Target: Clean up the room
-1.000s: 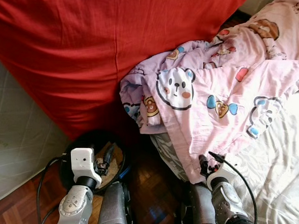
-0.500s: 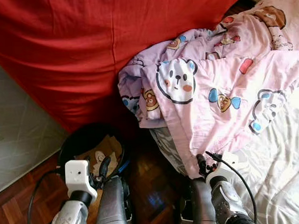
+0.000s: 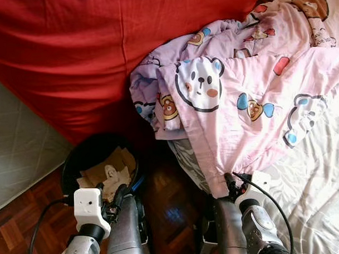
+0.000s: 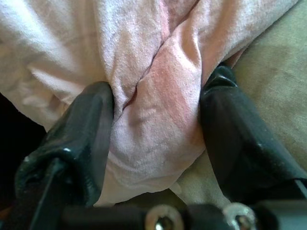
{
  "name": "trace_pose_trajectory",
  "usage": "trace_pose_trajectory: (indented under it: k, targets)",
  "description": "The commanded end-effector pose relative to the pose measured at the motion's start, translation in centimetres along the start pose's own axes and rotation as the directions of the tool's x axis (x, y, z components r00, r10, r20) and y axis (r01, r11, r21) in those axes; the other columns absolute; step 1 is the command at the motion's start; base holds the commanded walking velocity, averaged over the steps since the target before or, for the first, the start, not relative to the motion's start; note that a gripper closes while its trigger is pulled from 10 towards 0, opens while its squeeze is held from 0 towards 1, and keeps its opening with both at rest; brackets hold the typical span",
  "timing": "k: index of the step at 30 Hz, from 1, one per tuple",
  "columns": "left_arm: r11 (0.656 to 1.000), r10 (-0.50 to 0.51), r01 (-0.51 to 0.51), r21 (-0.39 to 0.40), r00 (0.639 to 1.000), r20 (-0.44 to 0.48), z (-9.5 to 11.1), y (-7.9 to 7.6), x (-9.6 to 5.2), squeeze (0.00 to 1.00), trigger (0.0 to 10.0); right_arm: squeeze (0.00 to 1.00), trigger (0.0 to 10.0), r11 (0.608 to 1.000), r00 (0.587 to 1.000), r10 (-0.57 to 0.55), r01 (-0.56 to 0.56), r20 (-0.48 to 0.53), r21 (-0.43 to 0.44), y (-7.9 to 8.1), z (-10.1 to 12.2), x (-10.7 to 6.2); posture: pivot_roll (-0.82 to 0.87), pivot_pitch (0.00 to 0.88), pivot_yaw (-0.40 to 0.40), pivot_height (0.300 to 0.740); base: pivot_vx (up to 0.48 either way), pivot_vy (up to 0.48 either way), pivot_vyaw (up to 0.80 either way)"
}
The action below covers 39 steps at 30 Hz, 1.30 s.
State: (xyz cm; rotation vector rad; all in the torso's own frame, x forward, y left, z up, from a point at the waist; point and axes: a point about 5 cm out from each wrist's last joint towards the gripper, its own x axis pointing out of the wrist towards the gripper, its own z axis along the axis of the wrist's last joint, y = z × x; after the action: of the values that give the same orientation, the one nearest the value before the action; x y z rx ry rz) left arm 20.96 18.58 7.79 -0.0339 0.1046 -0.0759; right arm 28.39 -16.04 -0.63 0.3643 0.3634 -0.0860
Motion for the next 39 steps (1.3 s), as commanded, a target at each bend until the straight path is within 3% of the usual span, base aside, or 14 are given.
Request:
trace_pose_trajectory:
  k: [1,17,26,30,33,34,36,39]
  targets:
    - [1.0,0.008,-0.008,-0.004,0.999,-0.045,-0.7,0.0,-0.5,0.0,10.0,0.0,0.0,1.0,0.989,0.001,0.0,-0.145,0.008,-0.2,-3.4,-1.4,0.15,0.428,0.011,0.604,0.0,0.0,0.0]
    - [1.0,0.005,-0.005,-0.005,1.0,-0.026,-0.6,-0.2,1.1,0.0,10.0,0.0,0.0,1.0,0.992,-0.017,0.018,-0.125,0.006,-0.6,-3.8,-1.9,0.13,0.373,-0.001,0.604,0.0,0.0,0.0]
    - [1.0,0.0,0.001,-0.015,1.0,0.02,0.0,-0.5,3.5,0.0,10.0,0.0,0.0,1.0,0.999,-0.022,0.021,0.031,0.023,-1.1,-1.0,-1.2,0.09,0.292,-0.02,0.604,0.0,0.0,0.0]
    - [1.0,-0.003,0.003,-0.022,0.999,0.036,0.1,-0.7,4.6,0.0,10.0,0.0,0.0,0.998,0.988,-0.068,0.066,0.135,0.018,-2.6,-0.4,-2.2,0.07,0.269,-0.025,0.604,0.0,0.0,0.0]
    - [1.0,-0.003,0.003,-0.022,0.999,0.037,0.0,-0.7,4.7,0.0,10.0,0.0,0.0,0.997,0.987,-0.075,0.074,0.145,0.016,-2.8,-0.3,-2.4,0.07,0.267,-0.025,0.604,0.0,0.0,0.0]
    - [1.0,-0.003,0.004,-0.023,0.999,0.041,0.0,-0.7,4.9,0.0,10.0,0.0,0.0,0.992,0.975,-0.101,0.113,0.198,-0.05,-3.8,0.4,-3.1,0.06,0.254,-0.026,0.604,0.0,0.0,0.0]
    - [1.0,-0.003,0.004,-0.023,0.999,0.042,-0.1,-0.6,5.1,0.0,10.0,0.0,0.0,0.989,0.964,-0.117,0.136,0.239,-0.065,-4.4,1.0,-3.5,0.06,0.248,-0.026,0.604,0.0,0.0,0.0]
    - [1.0,-0.002,0.003,-0.022,0.999,0.044,-0.1,-0.5,5.2,0.0,10.0,0.0,0.0,0.988,0.954,-0.117,0.139,0.277,-0.064,-4.4,1.7,-3.9,0.05,0.243,-0.026,0.604,0.0,0.0,0.0]
